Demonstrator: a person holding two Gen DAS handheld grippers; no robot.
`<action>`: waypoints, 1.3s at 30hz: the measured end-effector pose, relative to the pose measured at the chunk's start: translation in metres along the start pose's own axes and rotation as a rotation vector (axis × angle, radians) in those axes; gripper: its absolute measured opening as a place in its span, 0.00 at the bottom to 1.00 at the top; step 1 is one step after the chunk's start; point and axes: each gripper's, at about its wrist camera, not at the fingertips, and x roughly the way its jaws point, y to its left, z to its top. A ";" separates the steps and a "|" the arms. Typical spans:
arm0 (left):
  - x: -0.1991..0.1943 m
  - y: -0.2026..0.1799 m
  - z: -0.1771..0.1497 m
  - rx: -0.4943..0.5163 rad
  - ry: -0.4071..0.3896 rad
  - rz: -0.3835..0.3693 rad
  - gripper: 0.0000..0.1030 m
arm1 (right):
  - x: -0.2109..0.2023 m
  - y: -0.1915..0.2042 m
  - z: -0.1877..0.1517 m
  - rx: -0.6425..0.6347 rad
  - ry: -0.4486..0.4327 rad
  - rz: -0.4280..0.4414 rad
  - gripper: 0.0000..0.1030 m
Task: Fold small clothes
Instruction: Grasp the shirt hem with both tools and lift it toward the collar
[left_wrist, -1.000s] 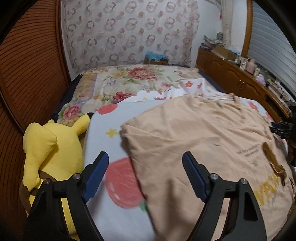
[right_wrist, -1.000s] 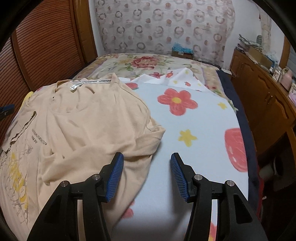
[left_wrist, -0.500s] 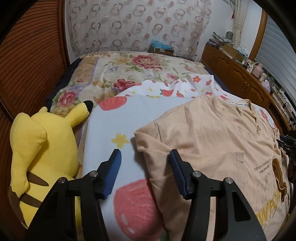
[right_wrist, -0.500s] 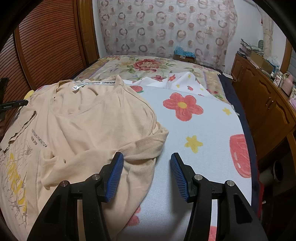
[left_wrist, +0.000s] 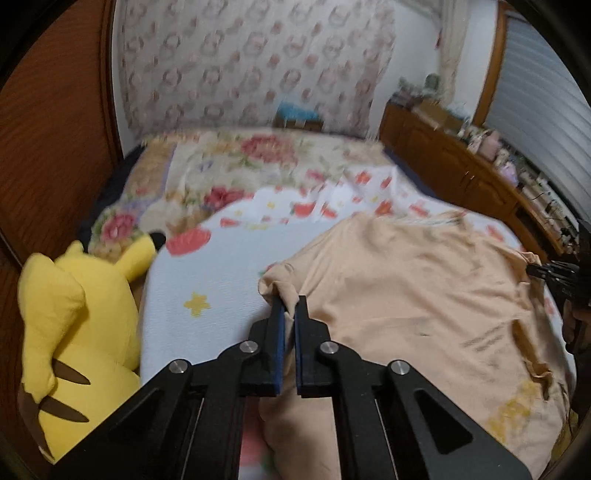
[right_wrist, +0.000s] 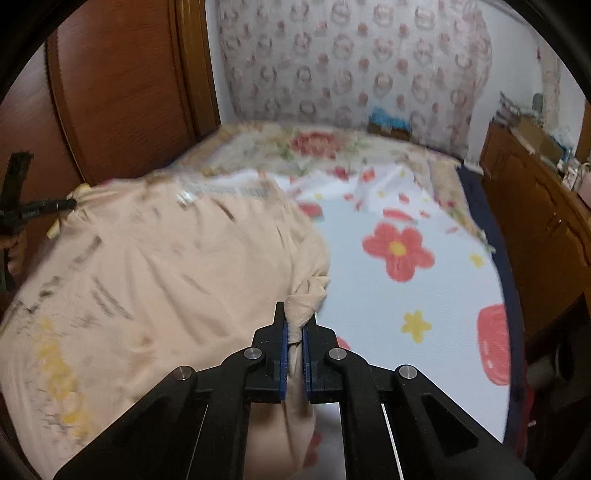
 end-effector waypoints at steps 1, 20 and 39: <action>-0.010 -0.004 -0.001 0.007 -0.017 -0.004 0.05 | -0.010 0.002 0.000 0.001 -0.024 0.004 0.06; -0.223 -0.039 -0.127 0.017 -0.253 -0.039 0.05 | -0.215 0.035 -0.130 -0.024 -0.196 0.170 0.05; -0.212 -0.029 -0.173 0.001 -0.112 0.020 0.65 | -0.249 0.033 -0.148 -0.040 -0.028 0.104 0.39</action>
